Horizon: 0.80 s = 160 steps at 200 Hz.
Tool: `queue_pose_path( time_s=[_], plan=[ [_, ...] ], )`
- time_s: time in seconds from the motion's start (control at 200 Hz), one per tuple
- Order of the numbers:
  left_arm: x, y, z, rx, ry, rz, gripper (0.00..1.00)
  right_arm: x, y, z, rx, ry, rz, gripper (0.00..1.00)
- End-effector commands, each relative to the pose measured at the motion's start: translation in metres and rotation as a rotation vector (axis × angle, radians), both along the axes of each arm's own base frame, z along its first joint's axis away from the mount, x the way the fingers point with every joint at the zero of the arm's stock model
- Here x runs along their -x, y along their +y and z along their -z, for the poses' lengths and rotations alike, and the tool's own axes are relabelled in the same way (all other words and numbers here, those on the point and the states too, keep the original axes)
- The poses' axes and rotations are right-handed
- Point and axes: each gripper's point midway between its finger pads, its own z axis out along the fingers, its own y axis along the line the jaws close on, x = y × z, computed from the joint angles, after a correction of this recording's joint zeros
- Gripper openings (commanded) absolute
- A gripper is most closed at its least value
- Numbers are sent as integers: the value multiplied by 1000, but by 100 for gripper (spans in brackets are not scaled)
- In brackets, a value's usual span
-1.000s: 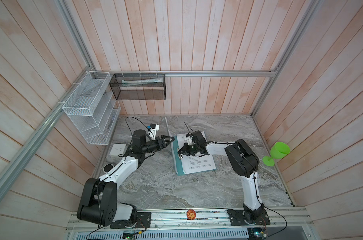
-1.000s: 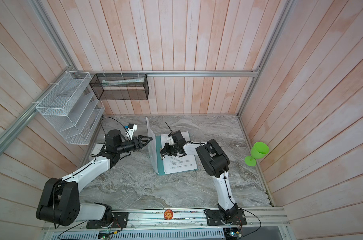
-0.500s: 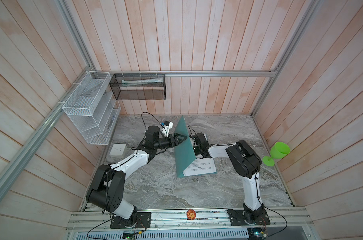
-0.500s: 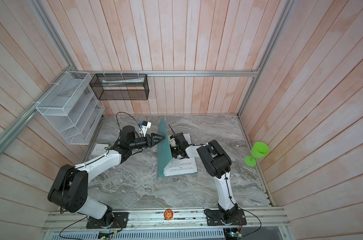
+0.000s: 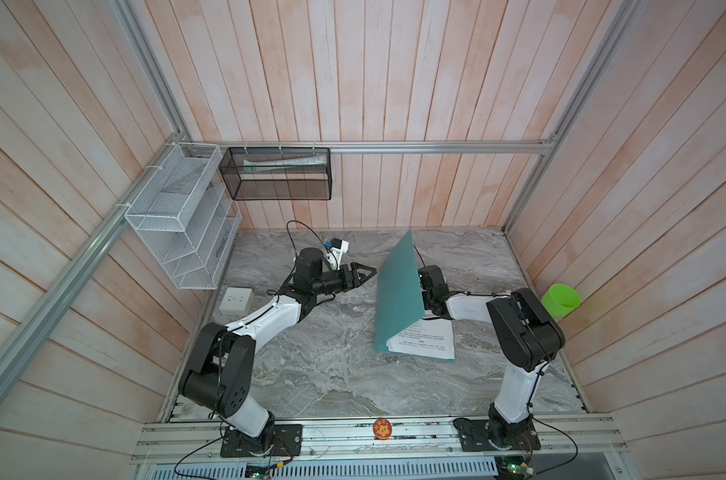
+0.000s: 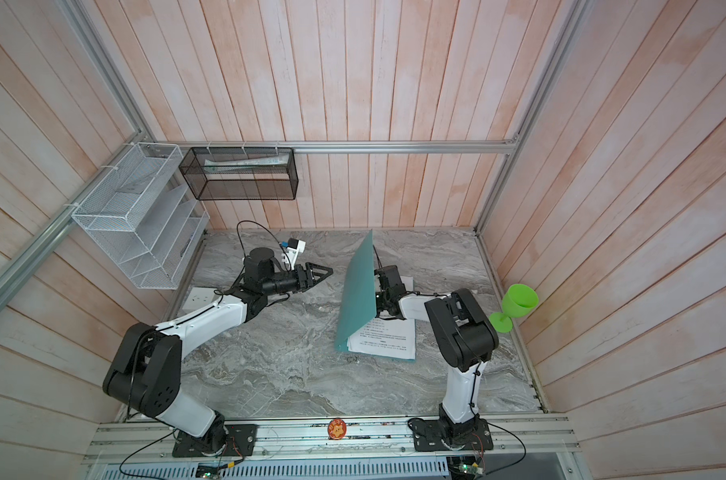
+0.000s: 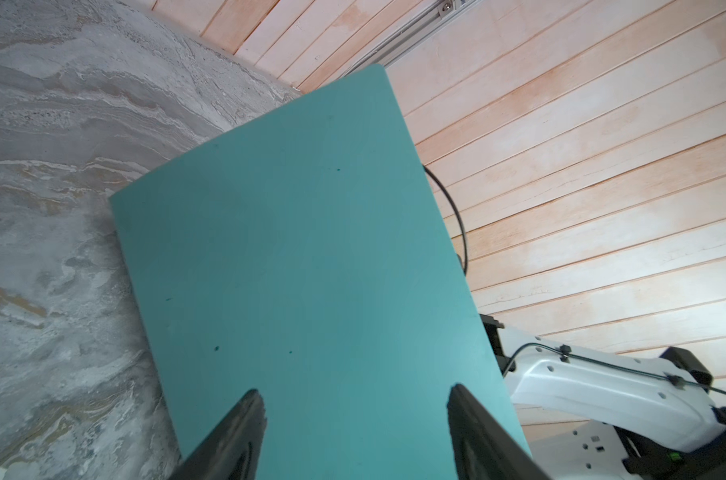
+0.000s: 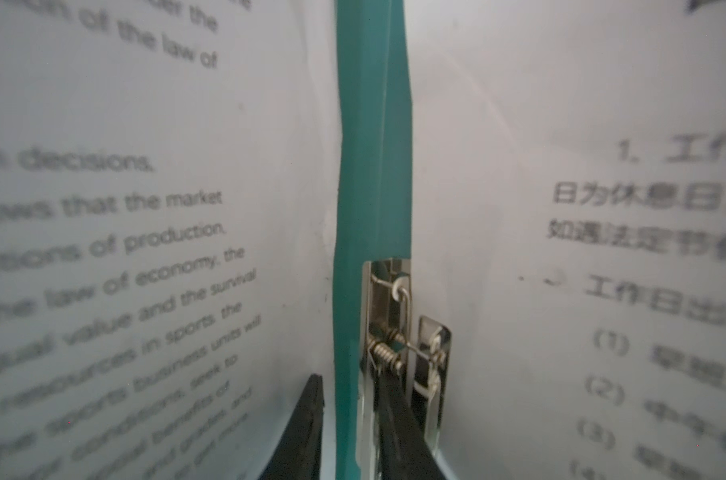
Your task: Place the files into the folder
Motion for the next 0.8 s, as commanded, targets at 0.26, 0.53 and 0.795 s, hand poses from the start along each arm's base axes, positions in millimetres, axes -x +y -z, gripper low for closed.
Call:
queue_pose_path(
  time_s=[0.26,0.53,0.795],
  plan=[
    [-10,-21,16,-9,15,59,72,-10,-21,-3,89,-22,-93,39],
    [-10,-21,21,-23,15,68,72,-8,-4,-3,226,-29,-135,55],
    [-7,-21,21,-35,9,75,72,-11,-90,-16,481,-84,63,53]
  ],
)
